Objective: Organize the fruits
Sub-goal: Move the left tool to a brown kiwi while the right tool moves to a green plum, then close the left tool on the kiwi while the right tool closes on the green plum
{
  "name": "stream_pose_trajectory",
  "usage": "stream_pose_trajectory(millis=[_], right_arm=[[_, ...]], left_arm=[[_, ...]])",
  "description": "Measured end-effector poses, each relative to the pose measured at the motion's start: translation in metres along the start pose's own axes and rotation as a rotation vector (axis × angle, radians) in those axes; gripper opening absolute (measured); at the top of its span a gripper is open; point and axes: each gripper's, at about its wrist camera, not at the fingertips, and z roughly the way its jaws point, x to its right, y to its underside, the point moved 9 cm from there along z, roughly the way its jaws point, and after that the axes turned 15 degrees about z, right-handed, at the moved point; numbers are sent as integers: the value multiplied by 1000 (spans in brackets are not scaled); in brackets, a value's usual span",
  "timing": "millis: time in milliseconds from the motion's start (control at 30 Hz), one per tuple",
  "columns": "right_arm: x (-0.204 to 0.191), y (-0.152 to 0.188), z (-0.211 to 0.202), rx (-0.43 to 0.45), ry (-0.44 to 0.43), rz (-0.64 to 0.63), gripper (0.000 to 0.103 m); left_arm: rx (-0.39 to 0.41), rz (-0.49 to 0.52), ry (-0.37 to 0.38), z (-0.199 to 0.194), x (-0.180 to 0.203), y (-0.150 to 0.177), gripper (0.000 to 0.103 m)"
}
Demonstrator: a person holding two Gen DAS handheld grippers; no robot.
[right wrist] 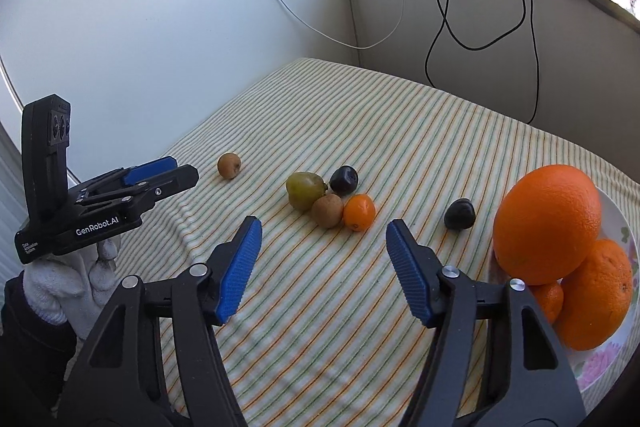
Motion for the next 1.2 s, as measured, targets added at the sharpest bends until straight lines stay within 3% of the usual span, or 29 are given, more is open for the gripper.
stream_pose_trajectory(millis=[133, 433, 1033, 1200], right_arm=[[-2, -4, 8, -7, -18, 18, 56], [-30, -5, 40, -52, 8, -113, 47], [-36, -8, 83, -112, 106, -248, 42], [-32, -10, 83, -114, 125, -248, 30]], left_arm=[[-9, -1, 11, 7, -1, 0, 54], [-40, -14, 36, 24, -6, 2, 50], [-100, 25, 44, 41, -3, 6, 41], [-110, 32, 44, 45, -4, 4, 32]])
